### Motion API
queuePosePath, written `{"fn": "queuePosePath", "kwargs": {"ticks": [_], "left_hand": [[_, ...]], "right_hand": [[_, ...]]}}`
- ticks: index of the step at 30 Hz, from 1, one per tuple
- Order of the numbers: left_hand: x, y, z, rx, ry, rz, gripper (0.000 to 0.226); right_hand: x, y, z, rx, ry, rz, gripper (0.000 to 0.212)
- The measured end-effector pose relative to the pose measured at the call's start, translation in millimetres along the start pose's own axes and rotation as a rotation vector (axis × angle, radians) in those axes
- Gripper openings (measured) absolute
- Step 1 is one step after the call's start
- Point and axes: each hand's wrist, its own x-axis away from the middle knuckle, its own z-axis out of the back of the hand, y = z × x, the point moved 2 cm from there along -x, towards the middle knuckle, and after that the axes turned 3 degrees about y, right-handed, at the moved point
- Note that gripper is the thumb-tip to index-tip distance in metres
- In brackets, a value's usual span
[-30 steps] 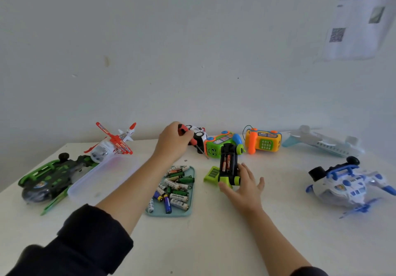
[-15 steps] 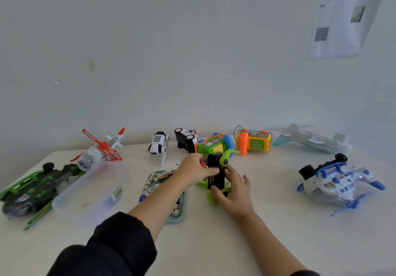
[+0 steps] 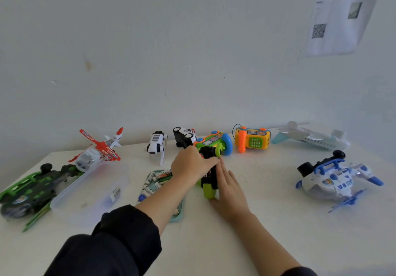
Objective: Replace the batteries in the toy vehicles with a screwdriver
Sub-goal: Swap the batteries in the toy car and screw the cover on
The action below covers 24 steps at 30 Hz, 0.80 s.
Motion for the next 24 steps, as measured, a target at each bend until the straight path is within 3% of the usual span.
{"fn": "queuePosePath", "kwargs": {"ticks": [3,8,13,18,24], "left_hand": [[-0.7,3.2,-0.1,-0.031,-0.023,0.002,0.040],[-5.9,4.6,-0.6,0.040,-0.210,-0.019,0.033],[-10.9,7.3,13.8,0.128,-0.360,-0.023,0.011],[-28.9,12.6,51.0,0.294,-0.044,-0.199,0.014],[-13.1,19.7,64.0,0.490,0.275,-0.337,0.017]], "right_hand": [[0.2,-2.3,3.8,-0.074,-0.085,-0.018,0.116],[7.3,-2.6,6.7,-0.019,0.123,-0.116,0.099],[7.8,-1.5,11.2,0.026,0.197,-0.144,0.088],[7.3,1.3,6.4,0.050,0.193,-0.135,0.088],[7.4,5.2,6.0,0.028,0.153,-0.184,0.103]]}}
